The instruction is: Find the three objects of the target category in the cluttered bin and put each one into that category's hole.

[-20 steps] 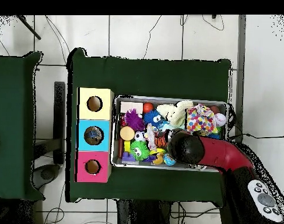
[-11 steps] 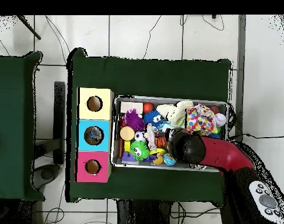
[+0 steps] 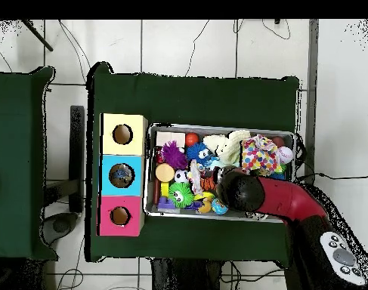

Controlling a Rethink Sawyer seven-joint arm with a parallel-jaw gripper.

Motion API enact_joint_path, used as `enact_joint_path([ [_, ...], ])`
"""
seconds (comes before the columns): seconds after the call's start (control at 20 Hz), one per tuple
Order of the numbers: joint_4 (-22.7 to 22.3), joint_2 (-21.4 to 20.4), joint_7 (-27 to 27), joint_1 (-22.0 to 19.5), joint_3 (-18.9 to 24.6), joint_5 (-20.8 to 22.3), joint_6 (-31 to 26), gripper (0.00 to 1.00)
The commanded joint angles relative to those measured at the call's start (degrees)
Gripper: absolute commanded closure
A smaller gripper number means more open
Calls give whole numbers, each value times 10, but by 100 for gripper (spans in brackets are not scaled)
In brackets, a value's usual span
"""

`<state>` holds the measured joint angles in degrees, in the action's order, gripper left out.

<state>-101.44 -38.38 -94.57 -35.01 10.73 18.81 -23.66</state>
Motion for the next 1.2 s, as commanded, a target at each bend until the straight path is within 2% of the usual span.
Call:
enact_joint_path([
  [0.05,24,89,-51,-2,17,26,81,0],
  [0.5,60,139,-36,-1,20,23,111,0],
  [1.2,71,154,-22,-10,28,26,119,0],
])
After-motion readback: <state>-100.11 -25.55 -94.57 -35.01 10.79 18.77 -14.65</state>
